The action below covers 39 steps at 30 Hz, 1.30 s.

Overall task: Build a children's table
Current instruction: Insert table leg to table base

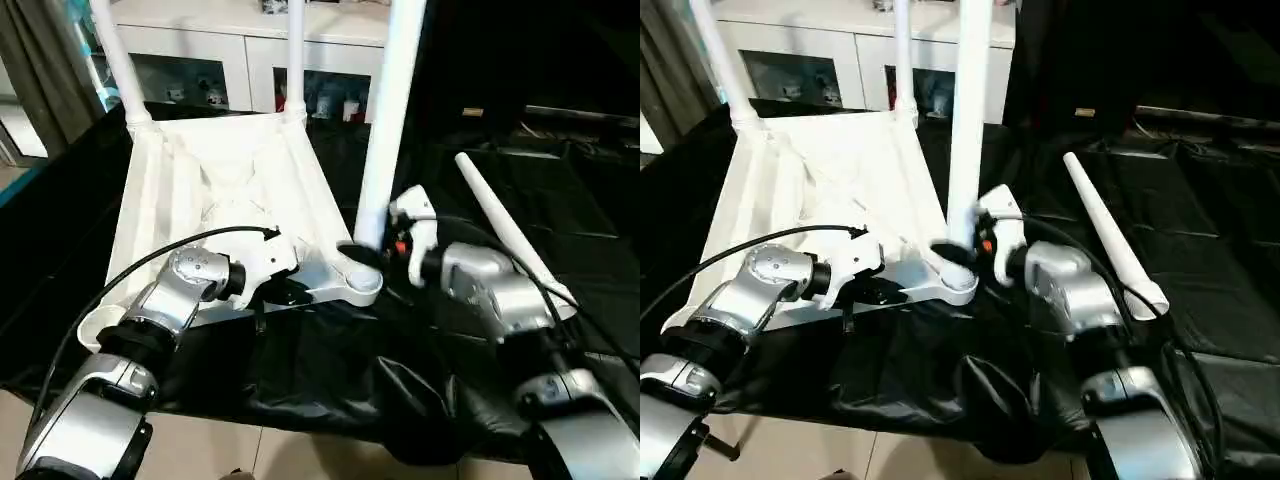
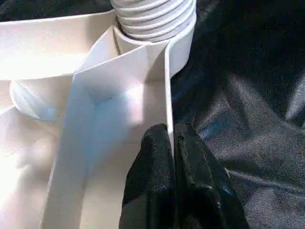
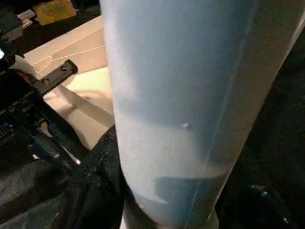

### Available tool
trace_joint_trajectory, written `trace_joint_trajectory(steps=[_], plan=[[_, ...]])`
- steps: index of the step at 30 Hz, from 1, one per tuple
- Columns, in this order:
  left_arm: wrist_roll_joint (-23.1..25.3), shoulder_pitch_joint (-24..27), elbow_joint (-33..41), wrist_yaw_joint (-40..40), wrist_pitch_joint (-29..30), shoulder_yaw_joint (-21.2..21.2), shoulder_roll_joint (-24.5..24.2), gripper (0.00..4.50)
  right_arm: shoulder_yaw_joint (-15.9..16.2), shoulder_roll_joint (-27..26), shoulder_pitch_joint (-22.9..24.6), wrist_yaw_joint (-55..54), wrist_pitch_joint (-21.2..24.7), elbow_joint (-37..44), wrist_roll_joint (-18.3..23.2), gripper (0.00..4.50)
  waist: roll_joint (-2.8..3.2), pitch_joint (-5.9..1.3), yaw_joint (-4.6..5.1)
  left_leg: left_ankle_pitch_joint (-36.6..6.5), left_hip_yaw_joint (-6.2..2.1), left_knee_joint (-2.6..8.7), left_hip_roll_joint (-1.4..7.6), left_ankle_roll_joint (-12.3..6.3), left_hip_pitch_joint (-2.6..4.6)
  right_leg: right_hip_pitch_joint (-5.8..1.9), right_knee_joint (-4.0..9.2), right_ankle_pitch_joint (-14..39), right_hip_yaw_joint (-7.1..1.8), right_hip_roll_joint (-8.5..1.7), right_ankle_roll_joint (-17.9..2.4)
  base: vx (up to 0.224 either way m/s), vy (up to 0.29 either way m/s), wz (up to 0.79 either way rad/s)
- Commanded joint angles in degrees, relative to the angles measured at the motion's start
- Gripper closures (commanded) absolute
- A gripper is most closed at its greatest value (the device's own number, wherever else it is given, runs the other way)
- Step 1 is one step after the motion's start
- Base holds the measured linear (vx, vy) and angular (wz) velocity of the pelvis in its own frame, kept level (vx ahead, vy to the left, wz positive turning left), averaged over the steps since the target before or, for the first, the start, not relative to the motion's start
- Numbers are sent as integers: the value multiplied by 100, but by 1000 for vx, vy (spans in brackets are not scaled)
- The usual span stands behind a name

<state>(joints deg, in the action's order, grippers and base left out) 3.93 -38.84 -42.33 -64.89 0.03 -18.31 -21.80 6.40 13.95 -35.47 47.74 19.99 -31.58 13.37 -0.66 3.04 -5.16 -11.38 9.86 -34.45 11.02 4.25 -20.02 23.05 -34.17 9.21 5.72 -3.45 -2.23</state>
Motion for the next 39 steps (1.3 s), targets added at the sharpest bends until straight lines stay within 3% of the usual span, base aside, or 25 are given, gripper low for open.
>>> trace_joint_trajectory(steps=[1,8,11,16,17,21,28,29,30,32,34,39], plan=[[131,-82,-60,-4,-10,-58,-48,450,37,36,83,48,156,49,-28,259,-3,-391,-13,-836,-61,411,249,-159,19,-332,405,1702,-357,-558,-904,0,0,0],[155,-98,-102,15,-50,-62,-47,450,-11,-13,34,-12,78,-77,-43,259,13,-395,-9,-833,-65,414,251,-149,20,-330,397,1617,-356,-554,-932,0,0,0],[178,-115,-134,41,-87,-66,-50,450,-188,-143,-42,-160,-7,-285,48,259,49,-390,-15,-905,-72,418,250,-119,22,-325,409,1727,-355,-568,-930,0,0,0],[187,-129,-154,50,-106,-67,-53,450,-344,-232,-85,-238,-35,-468,153,259,42,-386,-9,-1004,-73,425,253,-75,37,-323,426,1789,-352,-561,-931,0,0,0],[196,-138,-163,47,-118,-70,-61,450,-414,-271,-80,-255,-38,-535,209,259,70,-385,-14,-1018,-79,429,255,-68,36,-326,423,1789,-352,-565,-938,0,0,0],[207,-142,-165,32,-129,-73,-89,450,-523,-322,4,-290,-63,-581,298,259,81,-391,-10,-1063,-82,430,253,-48,31,-334,426,1745,-345,-557,-955,0,0,0],[247,-205,-234,113,-184,-54,-116,450,-819,-481,506,-340,-210,-427,513,259,172,-399,-28,-1146,-89,433,255,-42,36,-331,432,1629,-340,-554,-1003,0,0,0],[252,-213,-243,125,-190,-53,-114,450,-832,-494,533,-350,-234,-418,525,259,160,-397,-23,-1155,-88,438,255,-47,33,-334,437,1630,-338,-550,-997,0,0,0],[261,-238,-277,160,-207,-46,-106,450,-870,-532,597,-381,-299,-408,551,259,191,-399,-27,-1188,-92,434,250,-43,38,-333,437,1665,-338,-558,-1007,0,0,0],[268,-267,-313,195,-215,-41,-87,450,-950,-584,709,-458,-402,-403,592,259,171,-395,-21,-1224,-86,432,236,-44,33,-331,457,1789,-338,-557,-971,0,0,0],[272,-296,-345,217,-217,-40,-66,450,-1045,-638,835,-538,-522,-412,593,259,191,-380,-20,-1279,-91,441,233,-50,37,-326,495,2027,-331,-558,-899,0,0,0],[278,-324,-390,247,-244,-47,-42,450,-934,-669,1160,-597,-807,-248,473,259,201,-380,-29,-1329,-96,449,239,-54,55,-304,518,2092,-331,-555,-853,0,0,0]])
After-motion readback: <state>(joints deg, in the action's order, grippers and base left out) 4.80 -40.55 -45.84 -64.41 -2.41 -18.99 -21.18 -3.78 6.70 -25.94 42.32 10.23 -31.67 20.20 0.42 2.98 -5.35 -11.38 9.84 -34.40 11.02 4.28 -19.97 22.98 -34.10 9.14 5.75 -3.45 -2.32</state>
